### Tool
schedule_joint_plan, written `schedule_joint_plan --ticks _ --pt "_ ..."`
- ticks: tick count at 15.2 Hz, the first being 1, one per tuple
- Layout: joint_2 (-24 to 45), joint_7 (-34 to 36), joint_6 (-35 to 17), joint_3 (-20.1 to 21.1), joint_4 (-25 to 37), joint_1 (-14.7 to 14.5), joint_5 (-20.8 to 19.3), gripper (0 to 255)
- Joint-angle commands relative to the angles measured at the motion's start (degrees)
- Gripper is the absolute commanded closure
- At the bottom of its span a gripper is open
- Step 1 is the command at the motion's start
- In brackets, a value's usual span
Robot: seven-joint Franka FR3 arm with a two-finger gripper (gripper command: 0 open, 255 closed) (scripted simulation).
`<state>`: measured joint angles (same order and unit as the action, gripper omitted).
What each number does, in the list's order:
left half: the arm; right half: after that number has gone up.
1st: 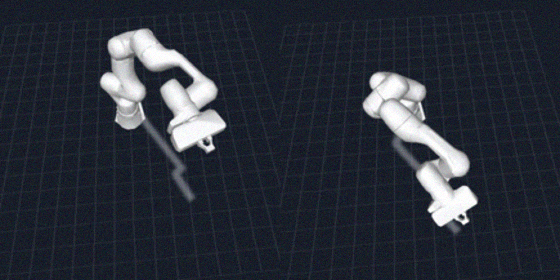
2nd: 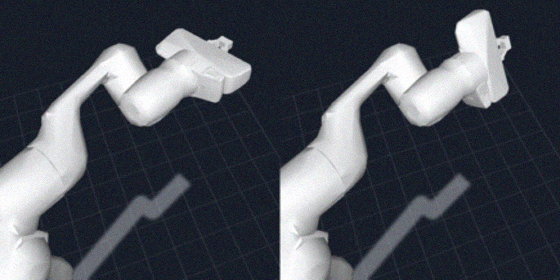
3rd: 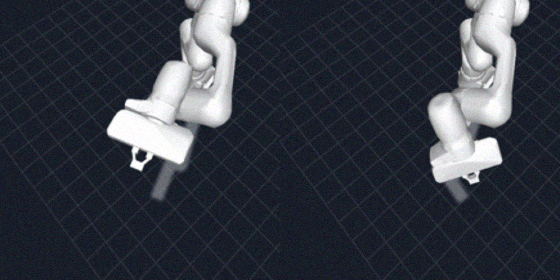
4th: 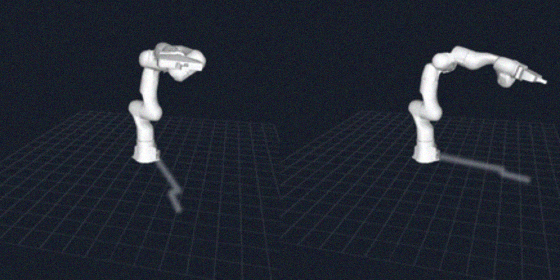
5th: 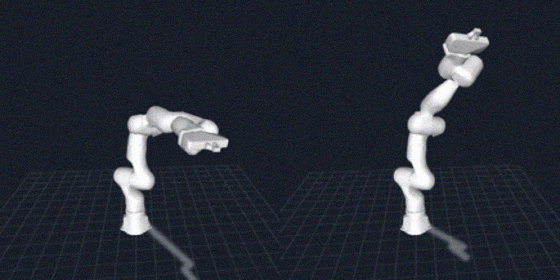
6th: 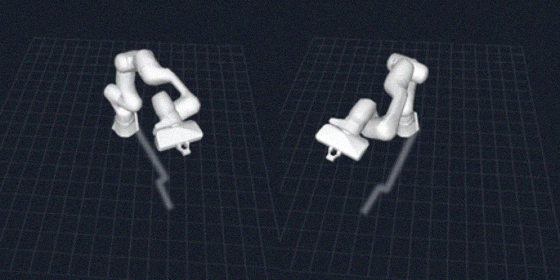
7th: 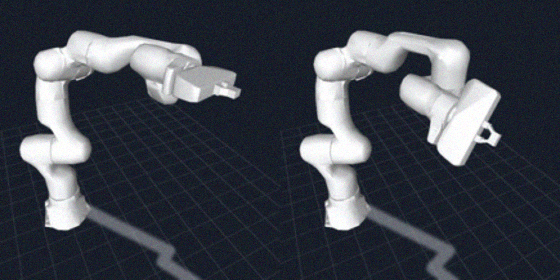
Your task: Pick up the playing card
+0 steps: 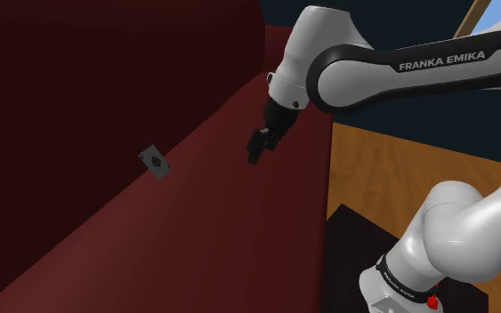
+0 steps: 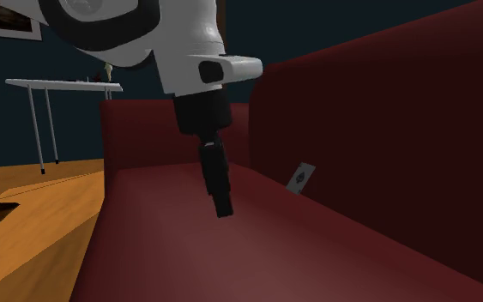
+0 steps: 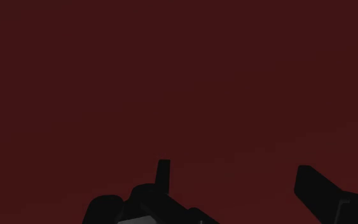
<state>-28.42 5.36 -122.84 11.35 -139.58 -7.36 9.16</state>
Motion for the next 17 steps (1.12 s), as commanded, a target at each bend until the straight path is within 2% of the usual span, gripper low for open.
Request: schedule_joint_plan --ticks 1,6,10,13,17 --pt "3.06 -0.63 -4.69 1.06 0.99 -0.37 -0.43 0" --pt "10.92 -0.39 -14.59 4.5 4.82 -1.02 -2.85 0" --pt "17.38 1.0 -21.48 7.37 8.84 -1.06 -6.8 0" --pt "22.31 3.07 -25.92 9.43 12.4 -0.99 -11.34 0" --pt "29.02 7.43 -30.65 11.51 17.97 -1.38 -19.81 0"
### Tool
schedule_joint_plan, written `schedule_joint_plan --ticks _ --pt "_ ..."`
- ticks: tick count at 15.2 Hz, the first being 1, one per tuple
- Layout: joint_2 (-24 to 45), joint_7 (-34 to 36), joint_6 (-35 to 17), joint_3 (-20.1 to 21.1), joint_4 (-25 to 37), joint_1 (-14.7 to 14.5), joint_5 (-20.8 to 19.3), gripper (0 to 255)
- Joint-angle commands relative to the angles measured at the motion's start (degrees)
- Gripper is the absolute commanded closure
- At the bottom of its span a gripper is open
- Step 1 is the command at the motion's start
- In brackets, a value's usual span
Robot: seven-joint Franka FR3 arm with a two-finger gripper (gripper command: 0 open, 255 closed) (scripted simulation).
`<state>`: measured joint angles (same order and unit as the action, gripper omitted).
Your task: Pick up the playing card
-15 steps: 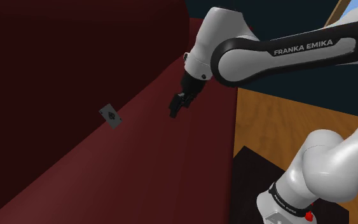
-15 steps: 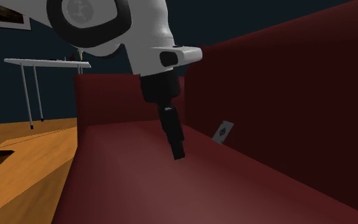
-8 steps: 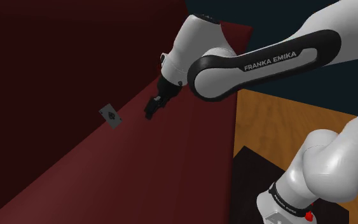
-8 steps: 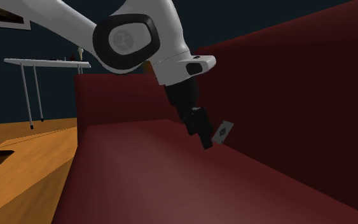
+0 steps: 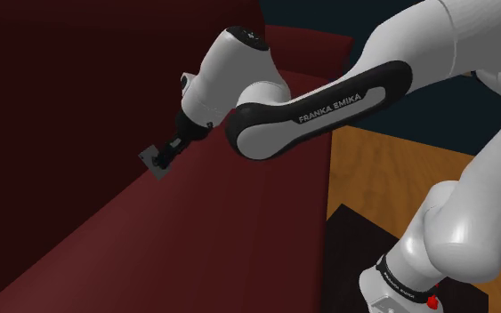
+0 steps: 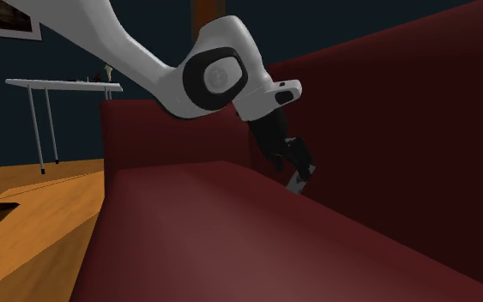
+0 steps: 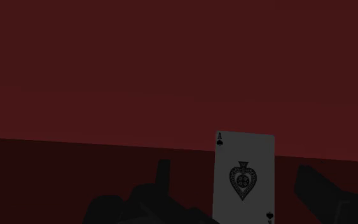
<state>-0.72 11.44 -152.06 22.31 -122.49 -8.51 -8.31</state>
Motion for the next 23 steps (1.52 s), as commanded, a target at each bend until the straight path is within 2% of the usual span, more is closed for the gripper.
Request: schedule_joint_plan --ticks 1,9,11,12,21,23 --pt "3.02 2.67 -2.36 0.76 2.43 -0.62 -4.83 0" --pt "6.6 7.29 -7.42 -0.2 0.9 -1.44 -10.82 0" --pt "6.85 7.66 -7.79 -0.32 0.74 -1.51 -11.27 0" --pt "6.94 7.67 -7.79 -0.34 0.82 -1.51 -11.31 255" --pt "6.85 7.67 -7.78 -0.31 0.74 -1.5 -11.28 255" --pt "6.0 6.38 -6.5 0.08 1.31 -1.28 -9.73 255"
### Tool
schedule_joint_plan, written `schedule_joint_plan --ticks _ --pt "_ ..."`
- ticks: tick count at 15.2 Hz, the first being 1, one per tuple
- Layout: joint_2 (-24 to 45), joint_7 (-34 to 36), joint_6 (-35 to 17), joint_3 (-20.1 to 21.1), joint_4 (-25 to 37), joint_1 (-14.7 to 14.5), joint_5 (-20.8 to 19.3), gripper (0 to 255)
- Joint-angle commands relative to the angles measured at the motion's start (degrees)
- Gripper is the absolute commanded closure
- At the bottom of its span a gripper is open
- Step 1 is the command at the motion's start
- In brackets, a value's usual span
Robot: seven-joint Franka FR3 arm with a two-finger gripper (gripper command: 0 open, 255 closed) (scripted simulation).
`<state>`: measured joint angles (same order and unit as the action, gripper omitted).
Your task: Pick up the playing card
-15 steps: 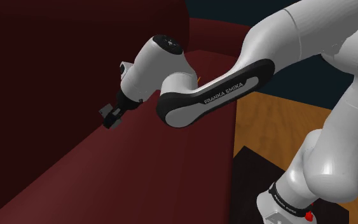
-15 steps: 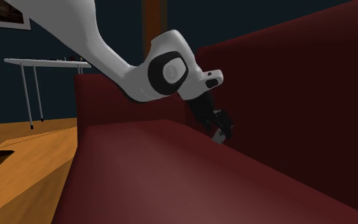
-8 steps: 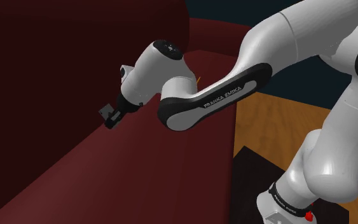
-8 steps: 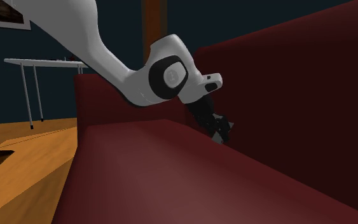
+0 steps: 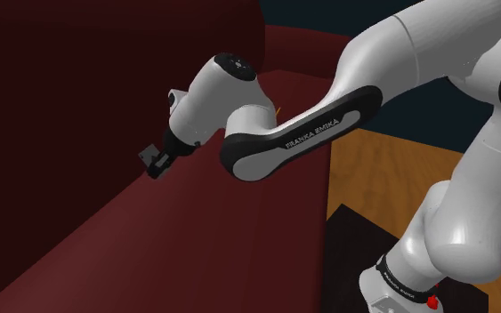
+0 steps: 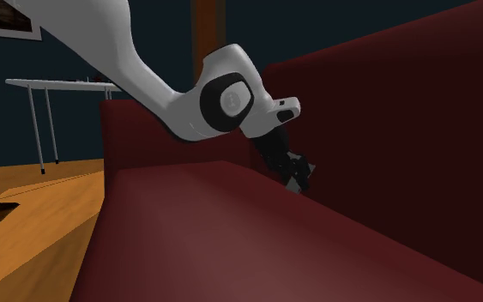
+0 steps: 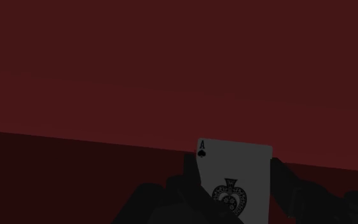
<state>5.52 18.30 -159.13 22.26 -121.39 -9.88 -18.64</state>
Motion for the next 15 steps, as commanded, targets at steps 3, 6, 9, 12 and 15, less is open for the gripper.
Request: schedule_joint_plan --ticks 3,6,9,12,15 --pt "-1.44 -2.21 2.54 0.56 1.18 0.32 2.68 255" --pt "-2.53 -3.72 4.57 0.84 2.29 0.46 4.5 255" --pt "-3.52 -5.03 6.63 1.02 3.53 0.53 6.06 255" --pt "-4.39 -6.16 8.74 1.12 4.89 0.56 7.39 255" --pt "-4.7 -6.55 9.55 1.14 5.45 0.56 7.85 255"
